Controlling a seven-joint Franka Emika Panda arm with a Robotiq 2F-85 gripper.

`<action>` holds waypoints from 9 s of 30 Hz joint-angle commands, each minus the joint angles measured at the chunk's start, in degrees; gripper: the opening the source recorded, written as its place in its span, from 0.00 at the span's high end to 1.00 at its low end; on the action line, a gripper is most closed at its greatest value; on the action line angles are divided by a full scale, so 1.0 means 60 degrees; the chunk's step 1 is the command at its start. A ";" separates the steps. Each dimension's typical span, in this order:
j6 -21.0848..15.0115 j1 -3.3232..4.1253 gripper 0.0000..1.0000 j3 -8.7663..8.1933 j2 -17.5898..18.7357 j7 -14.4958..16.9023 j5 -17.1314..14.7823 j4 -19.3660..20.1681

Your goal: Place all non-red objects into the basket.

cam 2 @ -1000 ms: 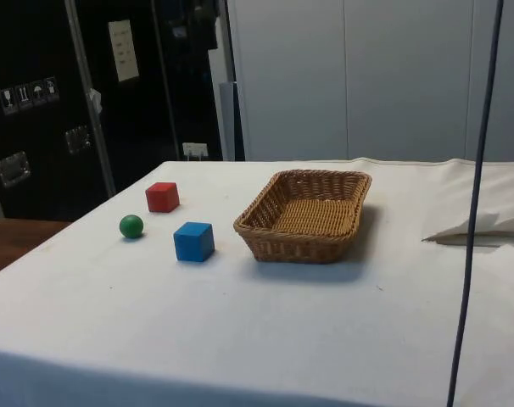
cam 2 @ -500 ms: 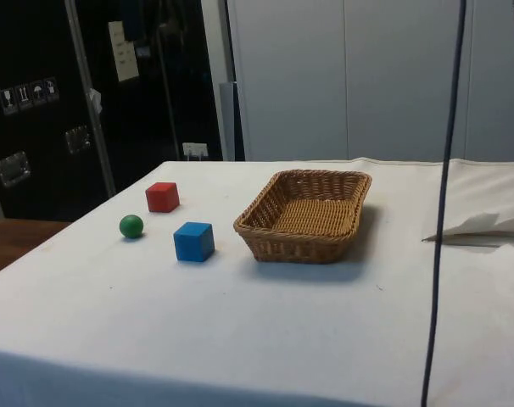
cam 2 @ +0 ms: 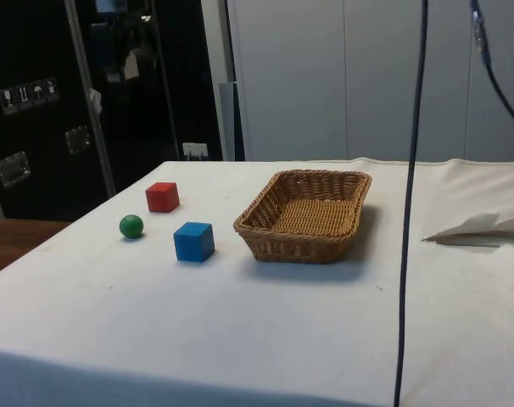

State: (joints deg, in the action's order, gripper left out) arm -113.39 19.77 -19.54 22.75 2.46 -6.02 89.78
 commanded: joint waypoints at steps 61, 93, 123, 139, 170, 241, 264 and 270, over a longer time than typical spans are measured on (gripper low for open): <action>-0.1413 -0.0563 0.00 -0.0344 0.3084 0.1155 -0.1757 -0.2034; -0.1461 -0.0544 0.00 -0.0353 0.3113 0.1155 -0.1738 -0.1986; -0.1757 -0.0563 0.00 -0.0286 0.3667 0.1136 -0.2024 -0.2101; -0.1881 -0.0420 0.00 -0.0220 0.3953 0.0993 -0.2158 -0.2082; -0.2282 -0.0697 0.00 -0.0153 0.4947 0.1261 -0.2521 -0.2550; -0.1900 -0.0544 1.00 -0.0773 0.4106 0.1738 -0.2903 -0.1919; -0.1919 -0.0315 1.00 -0.0812 0.1614 0.1862 -0.2110 0.0592; -0.1805 -0.0401 1.00 -0.0735 0.1366 0.1853 -0.1967 0.0773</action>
State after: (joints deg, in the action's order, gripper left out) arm -124.22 17.36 -23.95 30.94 13.58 -17.82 94.42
